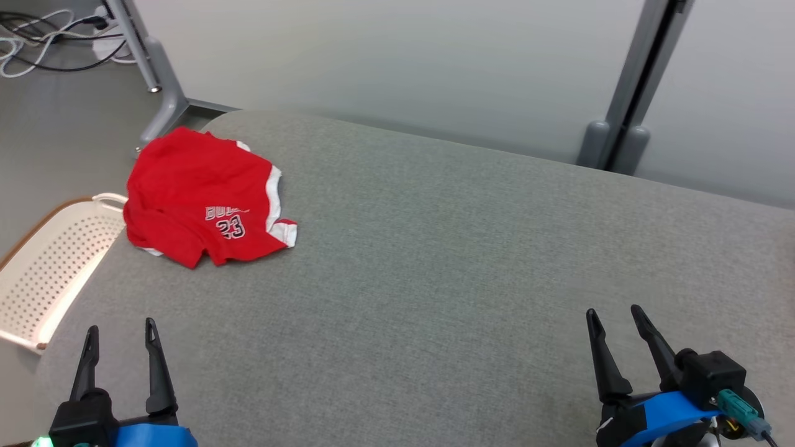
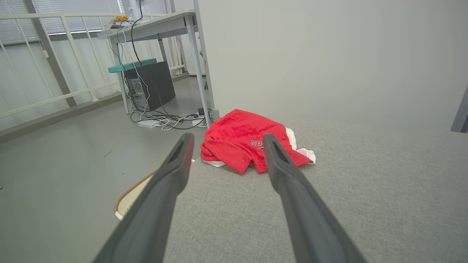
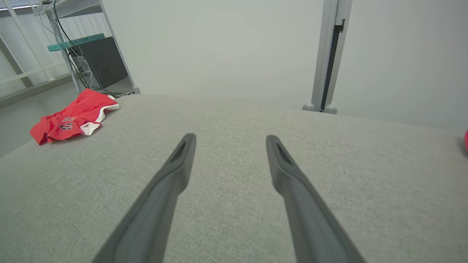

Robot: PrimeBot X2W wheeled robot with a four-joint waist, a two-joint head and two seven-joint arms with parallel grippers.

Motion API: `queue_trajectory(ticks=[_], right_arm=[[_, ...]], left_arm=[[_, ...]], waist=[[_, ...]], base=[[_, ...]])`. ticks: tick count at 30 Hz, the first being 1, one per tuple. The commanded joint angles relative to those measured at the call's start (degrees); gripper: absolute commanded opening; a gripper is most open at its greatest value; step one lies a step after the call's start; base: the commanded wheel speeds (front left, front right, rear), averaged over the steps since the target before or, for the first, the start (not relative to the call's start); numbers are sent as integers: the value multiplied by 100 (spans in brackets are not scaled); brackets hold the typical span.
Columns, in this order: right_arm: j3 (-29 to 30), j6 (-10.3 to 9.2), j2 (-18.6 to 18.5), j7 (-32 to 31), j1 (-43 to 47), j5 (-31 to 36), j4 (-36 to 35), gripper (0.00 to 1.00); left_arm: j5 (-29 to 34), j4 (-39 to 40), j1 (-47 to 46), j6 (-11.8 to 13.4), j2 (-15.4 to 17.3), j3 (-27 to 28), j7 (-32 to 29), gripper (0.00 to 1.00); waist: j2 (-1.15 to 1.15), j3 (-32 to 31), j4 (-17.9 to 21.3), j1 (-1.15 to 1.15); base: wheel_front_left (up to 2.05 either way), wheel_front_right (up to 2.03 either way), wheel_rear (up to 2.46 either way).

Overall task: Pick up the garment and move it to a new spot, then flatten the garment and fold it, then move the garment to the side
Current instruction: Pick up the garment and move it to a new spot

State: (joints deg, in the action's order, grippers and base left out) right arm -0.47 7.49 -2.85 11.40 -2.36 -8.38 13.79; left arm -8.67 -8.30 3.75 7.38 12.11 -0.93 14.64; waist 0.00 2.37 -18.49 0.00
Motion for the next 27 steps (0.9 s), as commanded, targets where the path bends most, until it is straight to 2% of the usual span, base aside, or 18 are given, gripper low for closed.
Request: queue_trajectory(ticks=[1, 6, 13, 22, 27], right_arm=[[-1, 1, -8, 2, 13, 36, -12, 100], [26, 1, -8, -20, -1, 86, -57, 100], [35, 1, -9, -78, 2, 144, -110, 100], [-22, 1, -10, -131, -20, 197, -162, 100], [34, 1, -111, -154, -131, 311, -318, 100]], left_arm=[[-36, 24, 66, 37, 27, 5, -8, 100], [-72, 72, 107, 79, 18, 26, -8, 100], [-138, 103, 175, 128, 20, 76, 13, 100], [-191, 103, 150, 168, 52, 135, 35, 100], [-249, 9, -240, 74, 167, 174, 44, 100]], waist=[[0, 94, -225, 0], [0, 127, -542, 0], [0, 182, -795, 0], [0, 260, -726, 0], [0, 427, -532, 0]], base=[[0, 0, 0], [0, 0, 0], [0, 0, 0], [0, 0, 0], [0, 0, 0]])
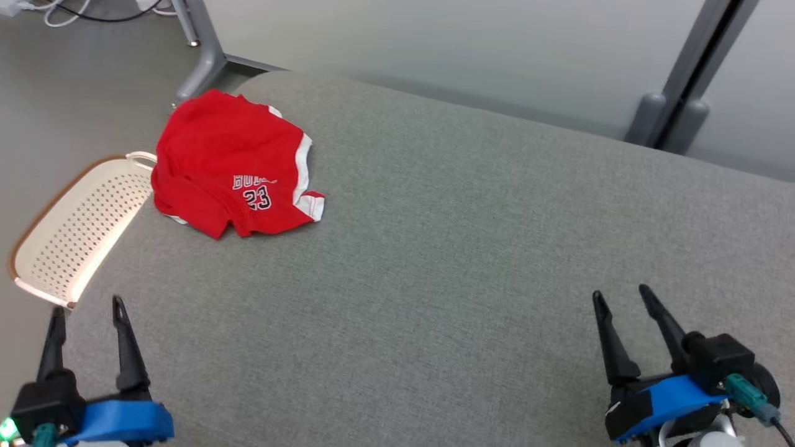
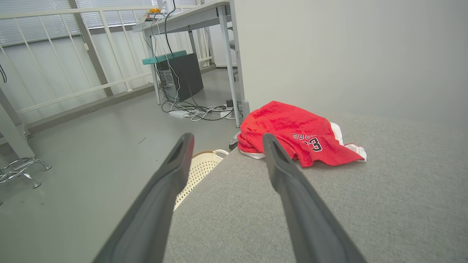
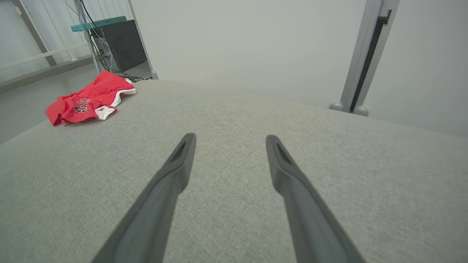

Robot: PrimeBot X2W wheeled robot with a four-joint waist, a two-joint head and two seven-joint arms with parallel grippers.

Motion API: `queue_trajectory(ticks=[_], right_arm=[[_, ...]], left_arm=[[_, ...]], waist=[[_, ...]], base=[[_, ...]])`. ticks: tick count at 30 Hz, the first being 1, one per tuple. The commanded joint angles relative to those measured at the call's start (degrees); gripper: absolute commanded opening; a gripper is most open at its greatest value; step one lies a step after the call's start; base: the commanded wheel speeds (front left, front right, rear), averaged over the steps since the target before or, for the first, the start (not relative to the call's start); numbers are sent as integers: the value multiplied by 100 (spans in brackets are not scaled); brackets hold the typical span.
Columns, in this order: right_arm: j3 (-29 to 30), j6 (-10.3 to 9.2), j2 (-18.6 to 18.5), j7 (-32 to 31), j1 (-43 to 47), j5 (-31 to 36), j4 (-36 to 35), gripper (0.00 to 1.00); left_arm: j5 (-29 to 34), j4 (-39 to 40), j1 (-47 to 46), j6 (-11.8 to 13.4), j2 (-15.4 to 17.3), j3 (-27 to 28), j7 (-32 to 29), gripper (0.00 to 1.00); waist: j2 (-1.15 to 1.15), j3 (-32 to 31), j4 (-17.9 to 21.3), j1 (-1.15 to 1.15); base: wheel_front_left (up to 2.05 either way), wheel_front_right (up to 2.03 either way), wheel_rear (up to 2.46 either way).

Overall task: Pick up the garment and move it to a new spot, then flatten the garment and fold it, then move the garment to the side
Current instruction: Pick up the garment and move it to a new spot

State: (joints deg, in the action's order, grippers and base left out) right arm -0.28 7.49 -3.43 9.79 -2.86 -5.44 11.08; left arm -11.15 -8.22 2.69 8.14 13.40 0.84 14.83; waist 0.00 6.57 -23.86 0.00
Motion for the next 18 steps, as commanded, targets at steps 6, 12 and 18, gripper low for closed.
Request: queue_trajectory(ticks=[6, 12, 18], right_arm=[[113, 1, -341, -140, -387, 16, -436, 100], [166, 1, -634, -307, -714, -37, -922, 100], [276, 1, -813, -418, -883, -133, -1397, 100]], left_arm=[[-90, -202, -1080, -143, 350, 162, 25, 100], [-192, -597, -2286, -232, 786, 363, -183, 100], [-219, -1270, -3306, -415, 1306, 438, -458, 100]], waist=[[0, 511, 423, 0], [0, 1227, 1004, 0], [0, 1926, 1481, 0]], base=[[0, 0, 0], [0, 0, 0], [0, 0, 0]])
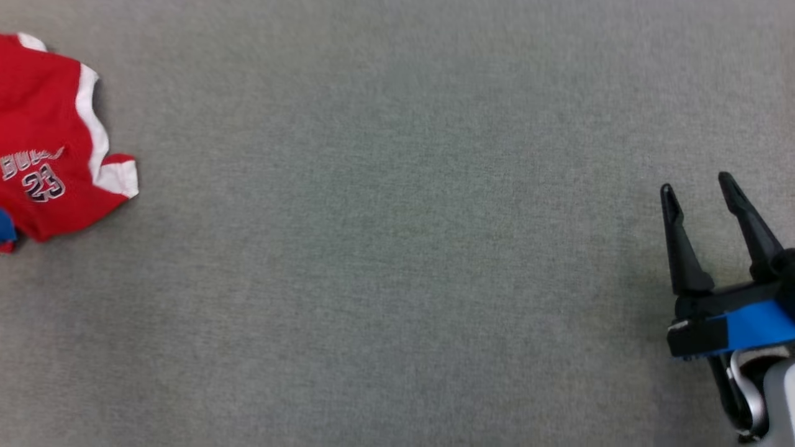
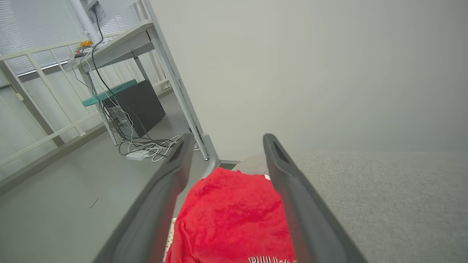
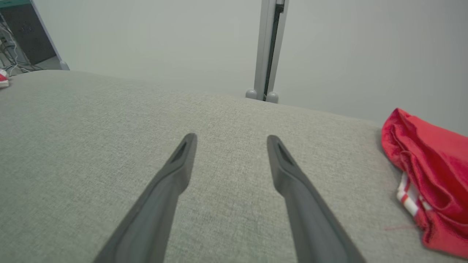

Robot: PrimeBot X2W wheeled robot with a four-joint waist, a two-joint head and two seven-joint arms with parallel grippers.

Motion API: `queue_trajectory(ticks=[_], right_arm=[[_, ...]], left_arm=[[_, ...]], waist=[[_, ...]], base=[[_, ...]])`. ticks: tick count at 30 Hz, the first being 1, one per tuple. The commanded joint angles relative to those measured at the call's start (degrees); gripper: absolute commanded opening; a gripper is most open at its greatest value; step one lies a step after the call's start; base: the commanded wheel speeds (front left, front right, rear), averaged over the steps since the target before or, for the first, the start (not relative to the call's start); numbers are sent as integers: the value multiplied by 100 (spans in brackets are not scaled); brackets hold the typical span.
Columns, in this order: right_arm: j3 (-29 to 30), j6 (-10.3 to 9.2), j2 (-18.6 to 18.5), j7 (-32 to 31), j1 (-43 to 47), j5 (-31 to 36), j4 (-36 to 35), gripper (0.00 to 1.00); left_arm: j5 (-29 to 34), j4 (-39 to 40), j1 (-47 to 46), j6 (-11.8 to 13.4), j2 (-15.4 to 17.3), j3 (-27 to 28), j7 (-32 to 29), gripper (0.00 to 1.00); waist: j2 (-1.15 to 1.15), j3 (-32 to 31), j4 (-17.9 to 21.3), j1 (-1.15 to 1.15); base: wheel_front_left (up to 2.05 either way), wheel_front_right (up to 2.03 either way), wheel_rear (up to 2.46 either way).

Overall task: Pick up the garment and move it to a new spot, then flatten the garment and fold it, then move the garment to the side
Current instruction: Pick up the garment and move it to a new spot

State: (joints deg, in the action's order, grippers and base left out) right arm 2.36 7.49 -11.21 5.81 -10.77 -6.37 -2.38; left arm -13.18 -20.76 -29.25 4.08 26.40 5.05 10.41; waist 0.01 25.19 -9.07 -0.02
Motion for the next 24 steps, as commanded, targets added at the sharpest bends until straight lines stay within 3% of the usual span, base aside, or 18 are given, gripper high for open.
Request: queue_trajectory(ticks=[1, 10, 14, 24], right_arm=[[68, 1, -63, -21, -97, -44, -110, 100], [309, 1, -291, -155, -144, -104, -597, 100], [357, 1, -341, -207, -146, -115, -750, 100], [454, 1, -387, -306, -91, -93, -935, 100]], left_arm=[[-8, -158, -269, -52, 58, -12, -56, 100], [-151, -1538, -1496, -194, 270, -111, -603, 100], [-270, -2217, -1844, -317, 327, -156, -1184, 100], [-733, -3502, -2243, -562, 40, -171, -2599, 100]], waist=[[-1, 161, 42, 2], [-1, 830, 276, 2], [-1, 926, 322, 2], [-1, 1000, 315, 2]], base=[[0, 0, 0], [0, 0, 0], [0, 0, 0], [0, 0, 0]])
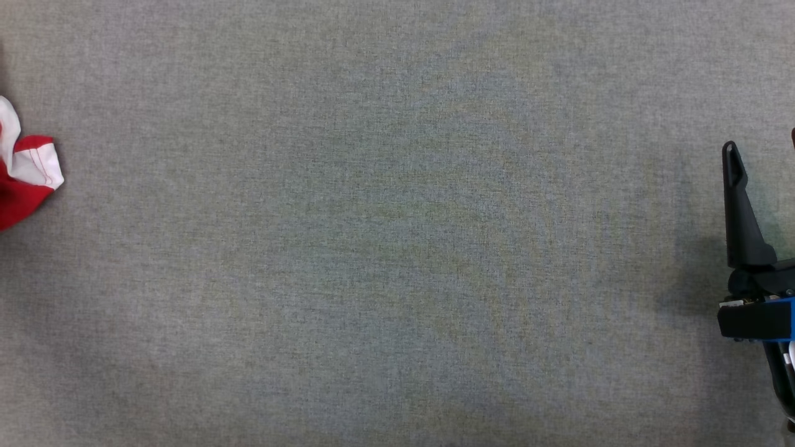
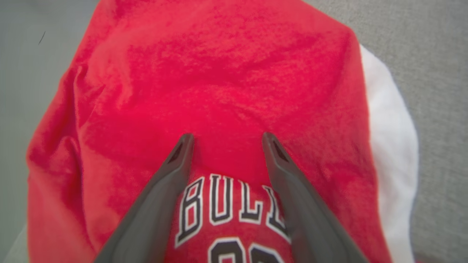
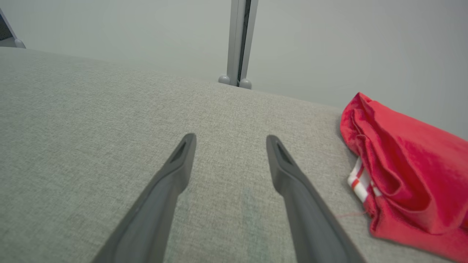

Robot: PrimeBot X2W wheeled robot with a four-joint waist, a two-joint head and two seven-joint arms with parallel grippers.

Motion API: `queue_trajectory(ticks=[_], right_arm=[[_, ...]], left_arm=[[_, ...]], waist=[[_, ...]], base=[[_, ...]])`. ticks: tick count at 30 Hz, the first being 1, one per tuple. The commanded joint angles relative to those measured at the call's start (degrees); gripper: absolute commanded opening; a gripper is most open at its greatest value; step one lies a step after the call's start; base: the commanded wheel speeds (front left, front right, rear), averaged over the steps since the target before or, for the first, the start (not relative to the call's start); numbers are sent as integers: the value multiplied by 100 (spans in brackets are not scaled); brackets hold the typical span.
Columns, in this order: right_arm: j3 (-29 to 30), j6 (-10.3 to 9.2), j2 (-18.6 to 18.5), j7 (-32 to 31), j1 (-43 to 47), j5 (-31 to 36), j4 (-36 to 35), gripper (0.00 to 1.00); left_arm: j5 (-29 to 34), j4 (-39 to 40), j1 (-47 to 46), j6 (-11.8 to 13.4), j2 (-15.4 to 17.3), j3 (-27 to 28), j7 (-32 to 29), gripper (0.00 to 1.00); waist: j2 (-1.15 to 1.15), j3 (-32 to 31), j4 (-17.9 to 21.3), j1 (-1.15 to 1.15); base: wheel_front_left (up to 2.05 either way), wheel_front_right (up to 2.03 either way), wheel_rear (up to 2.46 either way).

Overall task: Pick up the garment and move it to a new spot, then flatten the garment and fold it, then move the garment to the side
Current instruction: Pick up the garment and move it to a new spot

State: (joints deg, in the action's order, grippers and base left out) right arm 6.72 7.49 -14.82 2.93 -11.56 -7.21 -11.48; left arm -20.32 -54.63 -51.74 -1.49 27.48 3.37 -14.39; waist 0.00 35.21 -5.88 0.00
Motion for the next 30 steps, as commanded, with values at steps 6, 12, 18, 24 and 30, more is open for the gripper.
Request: queue_trajectory(ticks=[6, 12, 18, 24, 30], right_arm=[[-25, 1, -3, -61, -52, 32, -37, 100], [-69, 1, 61, -12, -85, 3, 68, 100], [-182, 1, 198, 126, -110, -40, 336, 100], [-297, 1, 403, 287, -118, -63, 683, 100], [-360, 1, 577, 454, -93, -72, 1006, 100]], left_arm=[[-140, -430, -87, -143, -120, -40, -335, 0], [18, -244, -370, -253, 38, -182, 481, 0], [226, 58, -705, -315, 147, -351, 1580, 0], [434, 535, -1160, -398, 82, -638, 2151, 0], [575, 1170, -1481, -449, -83, -941, 2209, 0]], waist=[[0, -27, 3, 0], [0, -175, 13, 0], [0, -506, 80, 0], [0, -978, 231, 0], [0, -1359, 441, 0]], base=[[0, 0, 0], [0, 0, 0], [0, 0, 0], [0, 0, 0], [0, 0, 0]])
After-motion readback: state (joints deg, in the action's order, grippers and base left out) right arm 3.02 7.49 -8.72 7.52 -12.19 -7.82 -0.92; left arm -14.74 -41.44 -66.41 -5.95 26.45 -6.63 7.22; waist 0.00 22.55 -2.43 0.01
